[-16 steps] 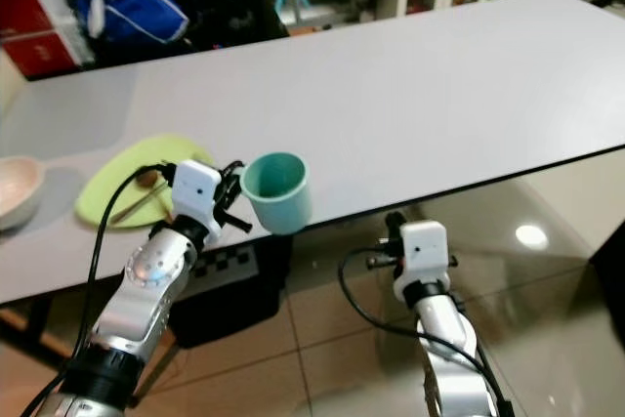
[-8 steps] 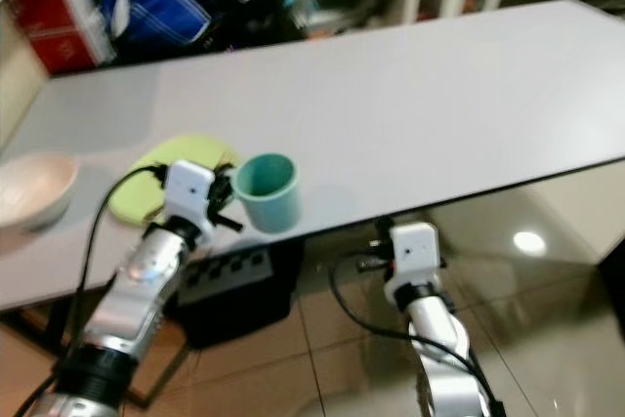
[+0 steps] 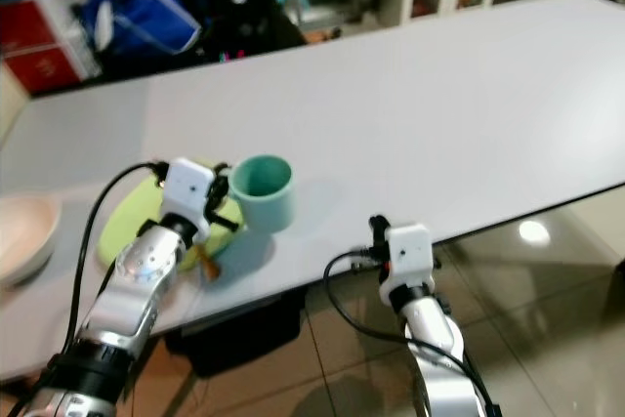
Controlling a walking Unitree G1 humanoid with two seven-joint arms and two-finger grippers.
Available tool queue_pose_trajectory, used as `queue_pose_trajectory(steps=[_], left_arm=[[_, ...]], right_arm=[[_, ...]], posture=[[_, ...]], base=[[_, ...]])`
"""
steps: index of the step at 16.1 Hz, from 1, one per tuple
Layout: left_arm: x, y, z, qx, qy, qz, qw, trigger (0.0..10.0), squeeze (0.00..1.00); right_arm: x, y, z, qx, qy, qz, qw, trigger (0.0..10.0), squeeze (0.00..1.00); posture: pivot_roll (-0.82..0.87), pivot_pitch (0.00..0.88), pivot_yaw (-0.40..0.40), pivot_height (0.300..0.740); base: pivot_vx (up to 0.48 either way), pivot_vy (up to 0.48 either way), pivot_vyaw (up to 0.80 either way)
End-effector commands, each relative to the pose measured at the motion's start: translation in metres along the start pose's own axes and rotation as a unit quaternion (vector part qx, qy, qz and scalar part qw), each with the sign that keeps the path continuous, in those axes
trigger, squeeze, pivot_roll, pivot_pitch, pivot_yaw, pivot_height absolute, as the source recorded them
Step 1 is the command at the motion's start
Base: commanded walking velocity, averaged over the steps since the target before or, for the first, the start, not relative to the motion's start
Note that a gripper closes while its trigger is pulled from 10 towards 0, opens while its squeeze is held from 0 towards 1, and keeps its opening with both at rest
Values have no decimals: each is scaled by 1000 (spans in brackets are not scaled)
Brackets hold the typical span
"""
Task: Setting the table
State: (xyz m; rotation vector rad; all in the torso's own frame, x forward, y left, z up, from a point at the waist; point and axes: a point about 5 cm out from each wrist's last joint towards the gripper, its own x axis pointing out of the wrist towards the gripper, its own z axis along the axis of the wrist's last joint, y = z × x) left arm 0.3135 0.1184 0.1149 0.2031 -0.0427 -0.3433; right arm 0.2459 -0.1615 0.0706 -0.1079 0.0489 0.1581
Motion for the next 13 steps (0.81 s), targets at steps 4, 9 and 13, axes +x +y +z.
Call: queue_pose_trajectory(steps=[4, 9, 13], left_arm=[[8, -9, 17, 19, -24, -16, 999, 0, 0], [26, -14, 31, 11, -21, -30, 999, 0, 0], [43, -24, 46, 29, -22, -63, 997, 0, 0]], right_arm=[[-2, -6, 1, -1, 2, -12, 1000, 10000, 0], [-1, -5, 1, 0, 3, -8, 1000, 10000, 0], [2, -4, 3, -1, 2, -3, 1000, 10000, 0]], posture=[[-97, 0, 124, 740], [-95, 0, 118, 740], [-94, 0, 114, 740]], base=[[120, 0, 0], [0, 0, 0], [0, 0, 0]])
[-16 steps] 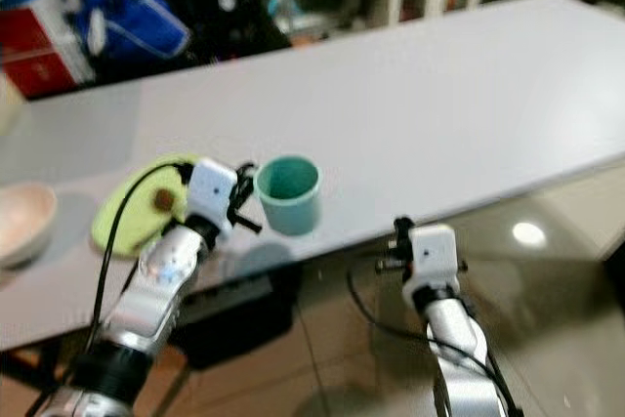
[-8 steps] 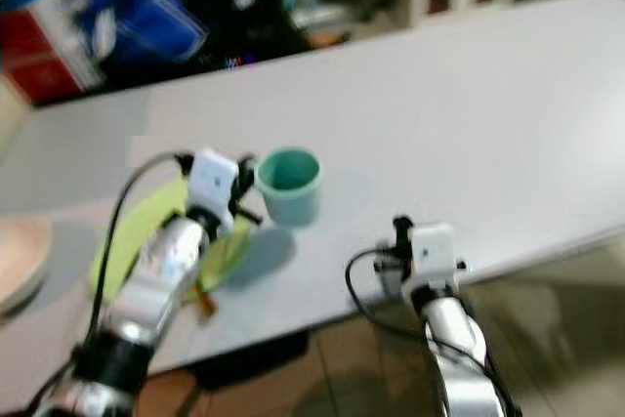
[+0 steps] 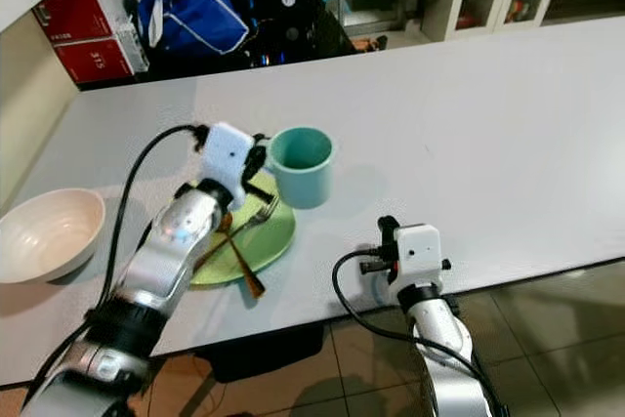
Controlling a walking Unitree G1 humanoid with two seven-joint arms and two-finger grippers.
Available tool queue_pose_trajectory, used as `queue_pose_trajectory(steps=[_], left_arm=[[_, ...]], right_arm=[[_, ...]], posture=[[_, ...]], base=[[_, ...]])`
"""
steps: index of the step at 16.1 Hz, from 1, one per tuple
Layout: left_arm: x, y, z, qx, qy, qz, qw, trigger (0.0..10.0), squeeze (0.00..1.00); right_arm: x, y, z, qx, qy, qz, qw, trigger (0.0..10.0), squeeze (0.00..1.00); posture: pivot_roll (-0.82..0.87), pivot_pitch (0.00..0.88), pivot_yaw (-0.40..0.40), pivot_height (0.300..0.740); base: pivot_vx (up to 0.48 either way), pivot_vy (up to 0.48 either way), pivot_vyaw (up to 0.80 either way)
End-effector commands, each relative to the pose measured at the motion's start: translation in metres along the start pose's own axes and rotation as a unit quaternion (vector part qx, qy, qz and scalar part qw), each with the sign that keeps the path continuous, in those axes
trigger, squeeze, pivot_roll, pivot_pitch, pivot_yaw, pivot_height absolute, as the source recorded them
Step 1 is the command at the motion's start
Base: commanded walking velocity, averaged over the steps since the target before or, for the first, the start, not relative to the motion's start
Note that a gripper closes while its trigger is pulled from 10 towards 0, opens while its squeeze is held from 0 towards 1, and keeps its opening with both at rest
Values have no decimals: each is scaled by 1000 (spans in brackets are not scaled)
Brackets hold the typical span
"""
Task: Setting the table
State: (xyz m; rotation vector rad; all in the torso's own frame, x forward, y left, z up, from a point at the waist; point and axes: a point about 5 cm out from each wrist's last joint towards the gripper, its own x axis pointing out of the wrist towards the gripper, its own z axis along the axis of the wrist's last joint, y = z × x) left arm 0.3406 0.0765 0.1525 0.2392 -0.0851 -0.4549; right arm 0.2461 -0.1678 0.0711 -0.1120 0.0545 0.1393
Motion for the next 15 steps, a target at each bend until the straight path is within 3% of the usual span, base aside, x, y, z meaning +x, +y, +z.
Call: queue_pose_trajectory(steps=[1, 8, 15], left_arm=[[8, -4, 4, 12, 8, -21, 1000, 0, 0], [22, 0, 6, 28, 16, -26, 999, 0, 0], [44, 2, -10, 48, 98, -45, 993, 0, 0]], right_arm=[[3, 3, 3, 0, -3, 8, 1000, 10000, 0], [3, 2, 3, -1, -1, 8, 1000, 10000, 0], [8, 1, 3, -5, 0, 17, 1000, 10000, 0]], posture=[[-96, 0, 114, 740], [-109, 0, 111, 740], [-112, 0, 97, 740]], base=[[0, 0, 0], [0, 0, 0], [0, 0, 0]])
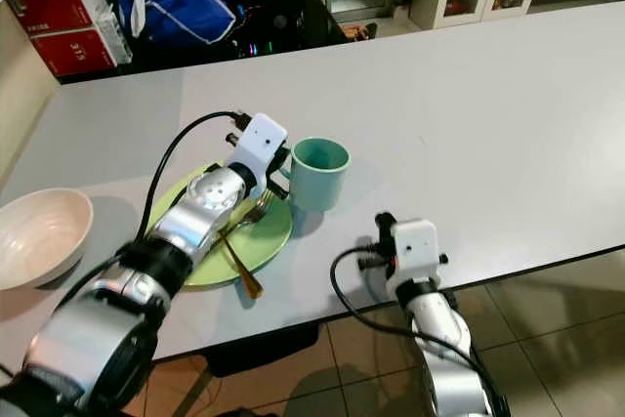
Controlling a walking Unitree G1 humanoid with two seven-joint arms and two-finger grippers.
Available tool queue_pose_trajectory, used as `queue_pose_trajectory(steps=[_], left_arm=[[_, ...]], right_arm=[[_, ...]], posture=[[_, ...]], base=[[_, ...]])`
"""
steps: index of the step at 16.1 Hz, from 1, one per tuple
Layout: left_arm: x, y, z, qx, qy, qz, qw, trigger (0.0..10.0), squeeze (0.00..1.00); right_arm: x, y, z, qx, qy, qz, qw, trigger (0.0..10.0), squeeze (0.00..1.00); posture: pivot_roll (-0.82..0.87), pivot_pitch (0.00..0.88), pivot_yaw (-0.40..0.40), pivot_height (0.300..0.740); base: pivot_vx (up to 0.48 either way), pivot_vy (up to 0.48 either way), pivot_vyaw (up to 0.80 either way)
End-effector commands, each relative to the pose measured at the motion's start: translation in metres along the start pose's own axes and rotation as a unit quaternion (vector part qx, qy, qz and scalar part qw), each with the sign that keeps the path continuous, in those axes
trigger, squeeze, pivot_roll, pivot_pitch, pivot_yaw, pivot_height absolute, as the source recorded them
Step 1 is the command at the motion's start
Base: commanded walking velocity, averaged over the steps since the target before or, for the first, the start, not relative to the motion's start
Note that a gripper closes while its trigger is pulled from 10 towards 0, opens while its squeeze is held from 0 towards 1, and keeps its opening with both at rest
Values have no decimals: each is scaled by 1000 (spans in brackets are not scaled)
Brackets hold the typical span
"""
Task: Setting the table
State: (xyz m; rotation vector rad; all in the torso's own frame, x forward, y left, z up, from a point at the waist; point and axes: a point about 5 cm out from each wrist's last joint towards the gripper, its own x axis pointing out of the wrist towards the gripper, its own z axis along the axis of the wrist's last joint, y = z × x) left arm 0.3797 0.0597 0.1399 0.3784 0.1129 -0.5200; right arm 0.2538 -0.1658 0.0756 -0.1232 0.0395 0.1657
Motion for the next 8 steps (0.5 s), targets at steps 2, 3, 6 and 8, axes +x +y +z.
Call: queue_pose_trajectory(steps=[2, 3, 6, 8], left_arm=[[4, -2, 3, 1, 8, -8, 1000, 0, 0], [6, -7, 3, -6, 13, -16, 1000, 0, 0], [10, -20, 8, -19, 10, -40, 999, 0, 0], [12, -29, 8, -20, 13, -50, 998, 0, 0]], right_arm=[[1, 1, -1, 1, 7, 6, 1000, 10000, 0], [0, 2, -2, 1, 8, 8, 1000, 10000, 0], [0, 1, -2, 0, 9, 10, 1000, 10000, 0], [0, 1, -2, 1, 10, 10, 1000, 10000, 0]], posture=[[-114, 0, 96, 740], [-115, 0, 95, 740], [-118, 0, 92, 740], [-118, 0, 92, 740]], base=[[0, 0, 0], [0, 0, 0], [0, 0, 0], [0, 0, 0]])
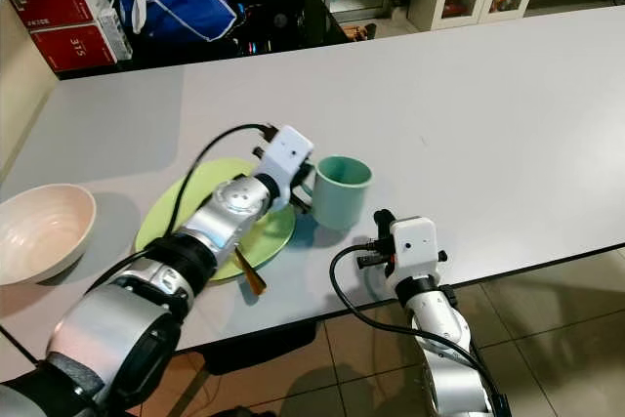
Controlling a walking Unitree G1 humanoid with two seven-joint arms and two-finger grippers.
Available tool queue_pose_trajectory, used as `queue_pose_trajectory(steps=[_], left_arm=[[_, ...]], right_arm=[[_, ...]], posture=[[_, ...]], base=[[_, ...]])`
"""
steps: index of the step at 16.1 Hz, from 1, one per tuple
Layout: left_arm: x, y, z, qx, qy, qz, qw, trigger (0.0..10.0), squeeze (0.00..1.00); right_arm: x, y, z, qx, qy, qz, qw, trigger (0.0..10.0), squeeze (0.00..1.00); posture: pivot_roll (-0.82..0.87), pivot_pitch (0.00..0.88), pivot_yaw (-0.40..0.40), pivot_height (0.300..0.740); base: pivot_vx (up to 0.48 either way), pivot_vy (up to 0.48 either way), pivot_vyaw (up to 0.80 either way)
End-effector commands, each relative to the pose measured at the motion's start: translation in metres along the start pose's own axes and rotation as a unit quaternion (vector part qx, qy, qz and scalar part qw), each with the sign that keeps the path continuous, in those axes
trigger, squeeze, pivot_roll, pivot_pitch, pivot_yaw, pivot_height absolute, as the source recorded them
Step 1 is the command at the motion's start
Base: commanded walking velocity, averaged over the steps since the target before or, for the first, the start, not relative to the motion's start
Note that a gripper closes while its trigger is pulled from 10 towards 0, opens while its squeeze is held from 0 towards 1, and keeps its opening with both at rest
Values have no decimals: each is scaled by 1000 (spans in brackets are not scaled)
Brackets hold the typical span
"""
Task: Setting the table
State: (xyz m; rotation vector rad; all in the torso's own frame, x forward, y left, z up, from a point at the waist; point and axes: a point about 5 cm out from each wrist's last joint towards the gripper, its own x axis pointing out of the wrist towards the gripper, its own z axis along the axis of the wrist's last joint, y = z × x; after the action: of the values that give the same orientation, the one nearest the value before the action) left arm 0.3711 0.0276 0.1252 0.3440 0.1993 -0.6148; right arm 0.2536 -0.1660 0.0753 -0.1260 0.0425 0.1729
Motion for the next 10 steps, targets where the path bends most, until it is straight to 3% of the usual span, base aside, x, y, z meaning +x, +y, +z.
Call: queue_pose_trajectory(steps=[1, 5, 6, 7, 8, 9, 10], left_arm=[[1, 3, 8, 4, -9, 2, 1000, 0, 0], [2, 1, 3, -1, 3, 5, 1000, 0, 0], [1, 4, 3, -3, 4, 11, 1000, 0, 43], [1, 5, 2, -5, 6, 16, 1000, 4431, 522], [1, 6, 1, -6, 9, 19, 1000, 10000, 588], [1, 7, 1, -9, 8, 21, 1000, 10000, 1000], [1, 7, 1, -10, 8, 23, 1000, 10000, 1000]], right_arm=[[1, 2, -2, 2, 9, 7, 1000, 10000, 0], [0, 2, -2, 2, 11, 8, 1000, 10000, 0], [0, 2, -2, 2, 12, 7, 1000, 10000, 0], [-1, 2, -2, 2, 12, 7, 1000, 10000, 0], [-1, 2, -2, 2, 12, 7, 1000, 10000, 0], [-1, 2, -2, 2, 13, 6, 1000, 10000, 0], [-1, 2, -2, 3, 13, 6, 1000, 10000, 0]], posture=[[-119, 0, 93, 740], [-126, 0, 95, 740], [-127, 0, 96, 740], [-128, 0, 96, 740], [-128, 0, 96, 740], [-129, 0, 97, 740], [-129, 0, 97, 740]], base=[[0, 0, 0], [0, 0, 0], [0, 0, 0], [0, 0, 0], [0, 0, 0], [0, 0, 0], [0, 0, 0]])
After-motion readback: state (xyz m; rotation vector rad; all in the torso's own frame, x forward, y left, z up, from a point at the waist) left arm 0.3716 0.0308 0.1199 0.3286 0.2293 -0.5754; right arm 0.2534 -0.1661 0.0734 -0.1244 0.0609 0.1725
